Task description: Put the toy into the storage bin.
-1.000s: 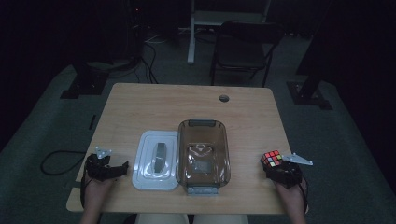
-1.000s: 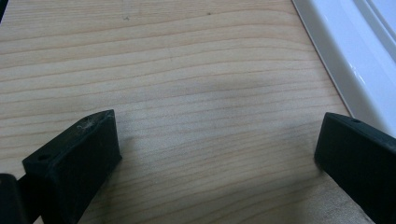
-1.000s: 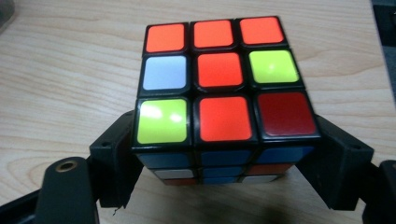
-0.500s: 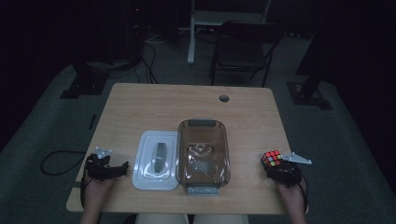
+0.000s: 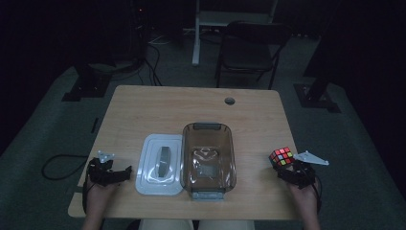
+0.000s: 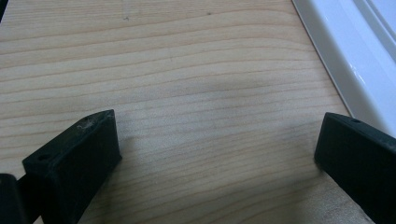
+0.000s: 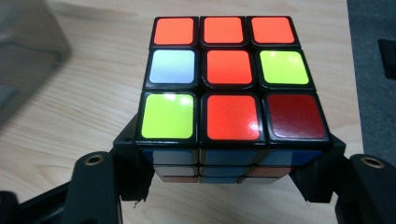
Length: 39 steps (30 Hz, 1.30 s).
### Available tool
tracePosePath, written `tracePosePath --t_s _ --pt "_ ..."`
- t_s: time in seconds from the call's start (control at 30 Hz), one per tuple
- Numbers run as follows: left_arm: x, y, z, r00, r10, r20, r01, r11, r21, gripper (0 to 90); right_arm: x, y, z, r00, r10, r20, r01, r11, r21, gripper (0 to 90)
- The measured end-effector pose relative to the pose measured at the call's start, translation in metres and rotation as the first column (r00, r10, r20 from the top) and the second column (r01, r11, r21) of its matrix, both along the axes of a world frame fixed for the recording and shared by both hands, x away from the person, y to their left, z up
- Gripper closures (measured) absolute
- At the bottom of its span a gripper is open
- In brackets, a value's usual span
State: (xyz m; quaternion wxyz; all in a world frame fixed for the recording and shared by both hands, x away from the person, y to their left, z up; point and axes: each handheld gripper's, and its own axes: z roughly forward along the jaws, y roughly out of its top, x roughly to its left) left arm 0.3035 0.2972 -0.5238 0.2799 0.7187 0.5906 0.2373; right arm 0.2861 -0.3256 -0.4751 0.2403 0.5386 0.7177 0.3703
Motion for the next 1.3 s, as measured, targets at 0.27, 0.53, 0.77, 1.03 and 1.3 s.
tracePosePath --t_s 0.27,0.53,0.77,1.03,1.3 --pt "0.000 0.000 0.000 1.0000 -0.001 0.000 0.001 1.0000 0.001 0.7 -0.003 0.008 0.033 0.9939 0.087 0.068 -0.089 0.996 0.030 33.9" --pt "0.000 0.000 0.000 1.0000 -0.001 -0.001 0.001 1.0000 0.001 0.7 -0.007 0.024 0.064 0.9756 0.178 0.129 -0.182 0.983 0.023 33.9" --pt "0.000 0.000 0.000 1.0000 -0.001 -0.001 0.001 1.0000 0.001 0.7 -0.007 0.039 0.084 0.9505 0.260 0.170 -0.267 0.963 0.020 34.0" --pt "0.000 0.000 0.000 1.0000 -0.001 0.000 0.001 1.0000 0.001 0.7 -0.005 0.064 0.098 0.9153 0.360 0.180 -0.361 0.932 -0.028 33.9" --pt "0.000 0.000 0.000 1.0000 0.000 0.001 0.000 1.0000 0.001 0.7 -0.004 0.090 0.106 0.8714 0.462 0.166 -0.460 0.887 -0.051 34.0"
